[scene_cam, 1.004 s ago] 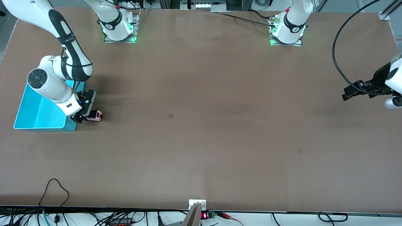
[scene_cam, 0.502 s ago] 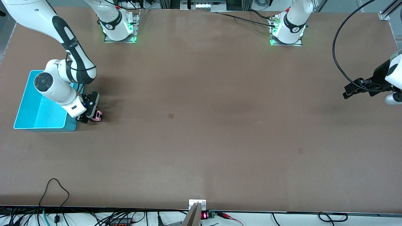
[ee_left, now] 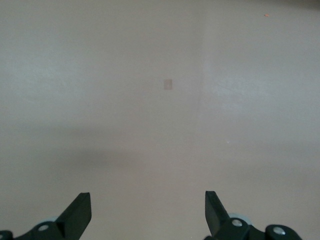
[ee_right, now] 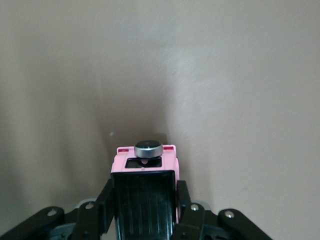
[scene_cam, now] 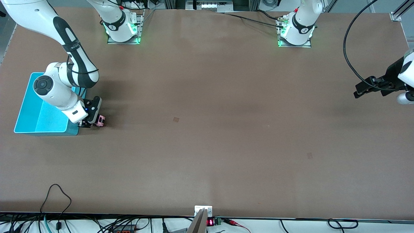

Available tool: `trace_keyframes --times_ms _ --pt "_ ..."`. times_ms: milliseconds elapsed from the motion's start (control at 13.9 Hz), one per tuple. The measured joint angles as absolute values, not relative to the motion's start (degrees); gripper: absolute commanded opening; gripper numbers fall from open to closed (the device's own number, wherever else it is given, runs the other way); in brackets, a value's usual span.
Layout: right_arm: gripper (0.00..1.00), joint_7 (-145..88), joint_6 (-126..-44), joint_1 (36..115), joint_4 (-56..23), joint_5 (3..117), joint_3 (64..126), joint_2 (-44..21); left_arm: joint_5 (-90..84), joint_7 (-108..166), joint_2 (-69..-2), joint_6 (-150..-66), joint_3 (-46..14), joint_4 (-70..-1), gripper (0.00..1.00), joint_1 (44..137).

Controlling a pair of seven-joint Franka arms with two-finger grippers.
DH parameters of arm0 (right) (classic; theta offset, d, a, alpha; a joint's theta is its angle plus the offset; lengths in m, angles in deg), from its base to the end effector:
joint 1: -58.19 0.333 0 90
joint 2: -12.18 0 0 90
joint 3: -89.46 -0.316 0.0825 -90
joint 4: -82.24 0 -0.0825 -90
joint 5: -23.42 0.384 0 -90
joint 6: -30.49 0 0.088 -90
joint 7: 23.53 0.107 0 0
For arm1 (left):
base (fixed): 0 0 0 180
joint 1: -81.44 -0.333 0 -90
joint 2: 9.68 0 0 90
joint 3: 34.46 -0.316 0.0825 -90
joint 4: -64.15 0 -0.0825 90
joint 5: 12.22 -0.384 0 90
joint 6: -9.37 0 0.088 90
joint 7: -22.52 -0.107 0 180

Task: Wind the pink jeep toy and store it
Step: 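Lower the right gripper and close it on the jeep, then lift the jeep with the right gripper over the cyan box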

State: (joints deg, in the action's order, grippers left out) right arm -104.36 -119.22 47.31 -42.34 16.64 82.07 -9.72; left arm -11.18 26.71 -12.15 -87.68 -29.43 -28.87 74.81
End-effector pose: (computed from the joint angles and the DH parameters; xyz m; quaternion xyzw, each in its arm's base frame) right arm 0.5685 -0.0319 0.2208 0.7516 0.6589 0.0177 0.0262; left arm 0.5768 0.0154 0.5861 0.9985 0.0516 0.0134 0.0112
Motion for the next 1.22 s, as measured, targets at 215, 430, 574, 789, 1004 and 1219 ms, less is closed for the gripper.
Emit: trace_keyframes --times_ms 215,430,574,789,1004,1219 --pt "0.0 -98.4 -109.9 48.2 -37.0 18.8 80.4 -7.0 -11.2 26.6 -12.1 -87.7 -29.3 -28.9 1.0 74.8" --pt "0.0 -93.2 -102.5 48.9 -34.0 20.7 80.3 -1.9 -11.2 26.5 -12.1 -87.6 -29.3 -28.9 1.0 74.8" --pt "0.0 -89.5 -98.2 47.7 -34.0 20.8 81.3 1.7 -11.2 26.5 -12.1 -87.6 -29.3 -28.9 1.0 74.8" --pt "0.0 -85.5 -96.1 46.1 -34.2 20.9 88.0 4.4 -11.2 26.5 -12.1 -87.6 -29.3 -28.8 1.0 74.8" --pt "0.0 -78.0 -96.1 45.3 -35.9 21.1 95.3 4.1 -11.2 26.5 -12.1 -87.7 -29.3 -28.8 1.0 74.8" --pt "0.0 -65.1 -96.7 45.1 -38.6 21.1 98.4 2.9 -11.2 26.5 -12.1 -87.7 -29.3 -28.8 1.0 74.8"
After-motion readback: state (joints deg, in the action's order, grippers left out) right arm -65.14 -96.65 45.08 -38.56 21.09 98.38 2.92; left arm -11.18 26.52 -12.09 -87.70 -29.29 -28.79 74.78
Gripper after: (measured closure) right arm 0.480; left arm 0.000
